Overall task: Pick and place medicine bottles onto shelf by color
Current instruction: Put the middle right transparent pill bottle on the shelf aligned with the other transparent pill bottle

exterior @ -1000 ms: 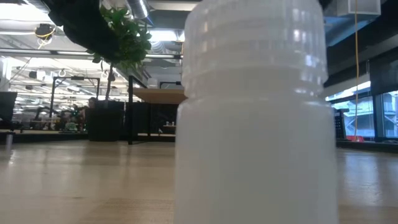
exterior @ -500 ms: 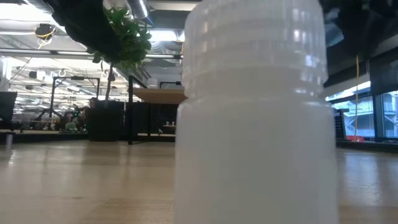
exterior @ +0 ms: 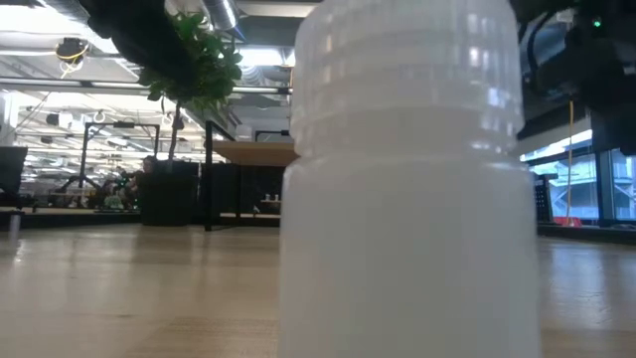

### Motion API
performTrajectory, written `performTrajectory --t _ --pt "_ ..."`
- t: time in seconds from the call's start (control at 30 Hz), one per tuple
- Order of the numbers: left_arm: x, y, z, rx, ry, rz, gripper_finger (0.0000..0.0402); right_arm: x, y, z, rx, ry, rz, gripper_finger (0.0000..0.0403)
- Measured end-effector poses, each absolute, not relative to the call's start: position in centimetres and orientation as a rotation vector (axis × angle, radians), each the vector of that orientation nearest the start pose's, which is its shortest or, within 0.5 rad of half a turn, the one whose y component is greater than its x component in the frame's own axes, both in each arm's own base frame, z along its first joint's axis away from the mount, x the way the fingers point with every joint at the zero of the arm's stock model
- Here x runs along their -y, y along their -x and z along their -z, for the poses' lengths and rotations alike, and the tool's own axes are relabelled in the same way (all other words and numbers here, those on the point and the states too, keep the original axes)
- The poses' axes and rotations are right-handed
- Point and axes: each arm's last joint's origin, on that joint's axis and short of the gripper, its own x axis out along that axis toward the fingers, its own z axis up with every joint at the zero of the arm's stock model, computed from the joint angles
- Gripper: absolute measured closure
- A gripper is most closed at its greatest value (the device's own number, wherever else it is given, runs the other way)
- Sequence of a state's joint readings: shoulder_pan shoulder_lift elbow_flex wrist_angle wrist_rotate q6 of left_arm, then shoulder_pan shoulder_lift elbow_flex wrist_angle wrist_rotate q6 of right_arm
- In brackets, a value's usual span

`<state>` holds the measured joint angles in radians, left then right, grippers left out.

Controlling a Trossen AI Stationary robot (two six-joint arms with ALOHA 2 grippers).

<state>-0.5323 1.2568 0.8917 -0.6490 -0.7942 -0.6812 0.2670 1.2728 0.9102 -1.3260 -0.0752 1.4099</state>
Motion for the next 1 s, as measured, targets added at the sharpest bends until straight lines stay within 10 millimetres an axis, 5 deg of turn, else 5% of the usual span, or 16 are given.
performTrajectory --t 0.33,1.0 --pt "10.6 -21.9 -25.2 -0.639 -0.022 -0.407 0.0119 -5.1 -17.2 -20.4 -1.539 -0.927 0.902 0.0168" --pt "10.6 -21.9 -25.2 -0.64 -0.021 -0.407 0.0119 -5.3 -16.5 -19.2 -1.597 -0.97 0.935 0.0168"
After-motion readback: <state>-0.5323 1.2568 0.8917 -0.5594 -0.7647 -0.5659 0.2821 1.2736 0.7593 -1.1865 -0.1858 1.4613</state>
